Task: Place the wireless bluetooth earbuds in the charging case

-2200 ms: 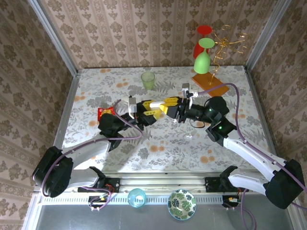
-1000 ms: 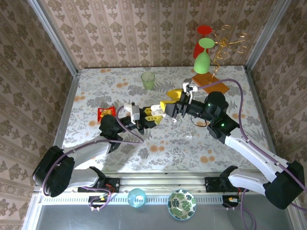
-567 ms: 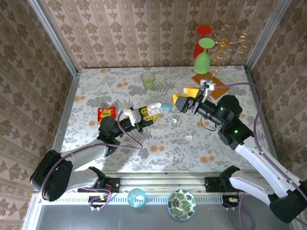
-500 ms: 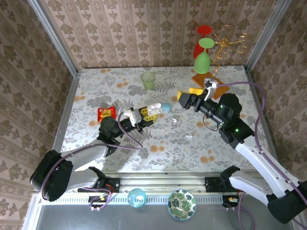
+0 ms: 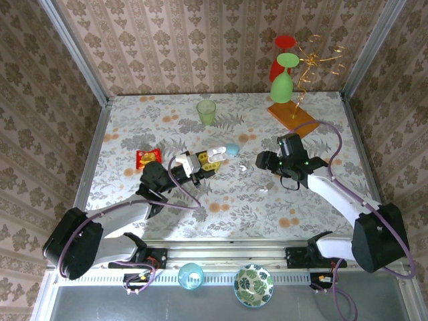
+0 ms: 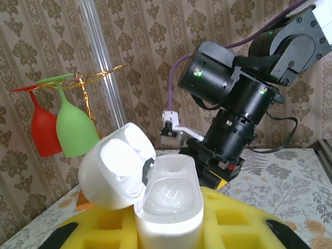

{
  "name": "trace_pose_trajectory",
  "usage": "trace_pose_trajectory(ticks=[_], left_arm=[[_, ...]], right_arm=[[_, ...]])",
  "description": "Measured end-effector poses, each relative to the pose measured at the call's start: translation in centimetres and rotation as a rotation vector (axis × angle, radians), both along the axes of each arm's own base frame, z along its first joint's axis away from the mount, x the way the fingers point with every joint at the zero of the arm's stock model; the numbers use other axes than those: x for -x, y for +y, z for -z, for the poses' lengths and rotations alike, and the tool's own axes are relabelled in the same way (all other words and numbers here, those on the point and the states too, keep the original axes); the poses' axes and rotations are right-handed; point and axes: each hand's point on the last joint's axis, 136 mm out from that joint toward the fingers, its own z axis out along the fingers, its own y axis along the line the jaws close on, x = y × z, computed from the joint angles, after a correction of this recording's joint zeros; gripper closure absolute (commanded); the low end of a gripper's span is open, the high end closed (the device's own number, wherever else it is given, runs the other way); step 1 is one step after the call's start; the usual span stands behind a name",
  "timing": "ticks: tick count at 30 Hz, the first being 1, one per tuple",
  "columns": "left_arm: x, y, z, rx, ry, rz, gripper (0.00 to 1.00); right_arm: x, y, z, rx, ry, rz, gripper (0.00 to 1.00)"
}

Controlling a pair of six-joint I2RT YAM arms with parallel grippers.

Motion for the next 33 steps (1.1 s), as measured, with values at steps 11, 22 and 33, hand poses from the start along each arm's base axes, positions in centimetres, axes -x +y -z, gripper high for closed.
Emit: trace_pose_trajectory(ticks=[11,22,33], left_arm=[[0.0,-0.8,2.0,-0.043,0.041,0.04,0.93],[0.1,-0.9,2.4,-0.047,0.042,0.055,0.93],[0.1,-0.9,2.3,-0.046,0.04,0.055,0.93]], right_arm=[[4.5,-1.5,5.8,0.052,0.231,0.037,0.5],[5.7,-1.7,9.7,0.081,0.366,0.063,0.6],[4.9,-0.3,9.7,0.055,0.358,0.037,0.72]])
